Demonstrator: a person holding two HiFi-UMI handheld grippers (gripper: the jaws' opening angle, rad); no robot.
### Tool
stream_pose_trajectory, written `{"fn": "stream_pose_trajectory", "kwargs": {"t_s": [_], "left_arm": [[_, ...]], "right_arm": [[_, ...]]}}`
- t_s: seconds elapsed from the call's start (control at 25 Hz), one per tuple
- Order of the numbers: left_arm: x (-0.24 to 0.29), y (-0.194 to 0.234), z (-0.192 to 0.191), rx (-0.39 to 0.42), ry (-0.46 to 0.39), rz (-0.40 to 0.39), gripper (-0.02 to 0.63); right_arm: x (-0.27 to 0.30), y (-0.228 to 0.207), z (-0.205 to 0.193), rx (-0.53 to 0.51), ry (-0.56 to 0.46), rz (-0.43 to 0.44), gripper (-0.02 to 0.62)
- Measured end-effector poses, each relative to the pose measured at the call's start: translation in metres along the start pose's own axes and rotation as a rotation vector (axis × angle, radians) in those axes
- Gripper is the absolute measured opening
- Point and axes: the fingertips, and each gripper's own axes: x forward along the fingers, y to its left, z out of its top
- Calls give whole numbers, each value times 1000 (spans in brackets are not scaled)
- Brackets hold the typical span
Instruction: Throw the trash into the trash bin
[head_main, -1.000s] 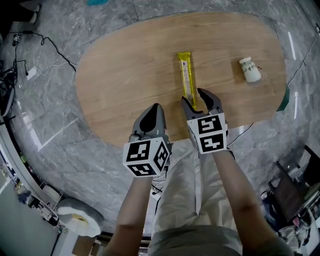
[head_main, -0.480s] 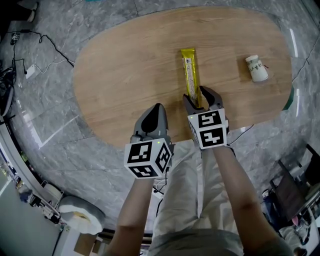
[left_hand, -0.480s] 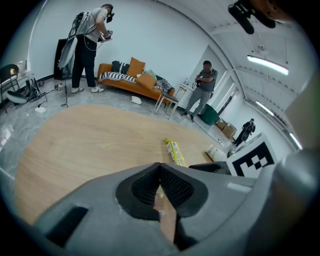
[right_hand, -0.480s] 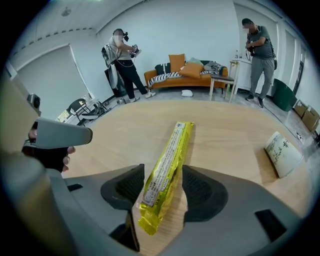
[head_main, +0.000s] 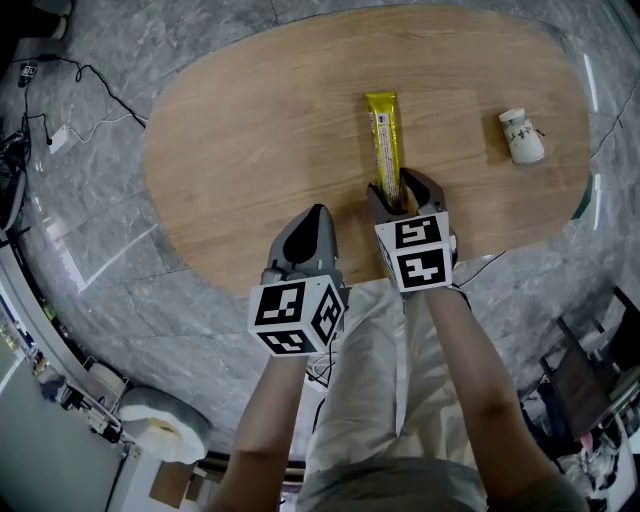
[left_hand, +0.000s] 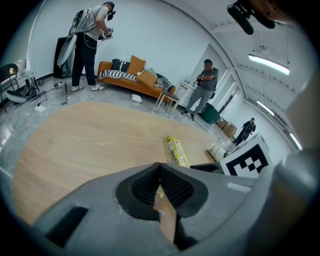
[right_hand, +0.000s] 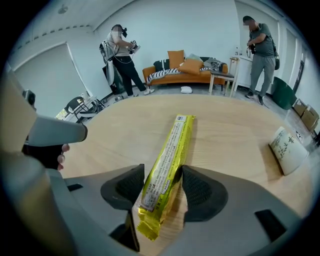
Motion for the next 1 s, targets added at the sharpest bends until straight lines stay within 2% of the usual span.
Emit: {"fn": "stream_pose_trajectory", "kwargs": {"t_s": [0.4, 0.64, 1.0], "left_arm": [[2, 0, 4, -4, 0, -4, 0], [2, -1, 6, -5, -2, -6, 0], [-4, -4, 13, -6, -14, -9, 0]], "right_arm": [[0, -3, 3, -20, -2, -39, 196], [-3, -7, 3, -24, 1, -48, 149], [-13, -8, 12, -25, -18, -54, 137]]}}
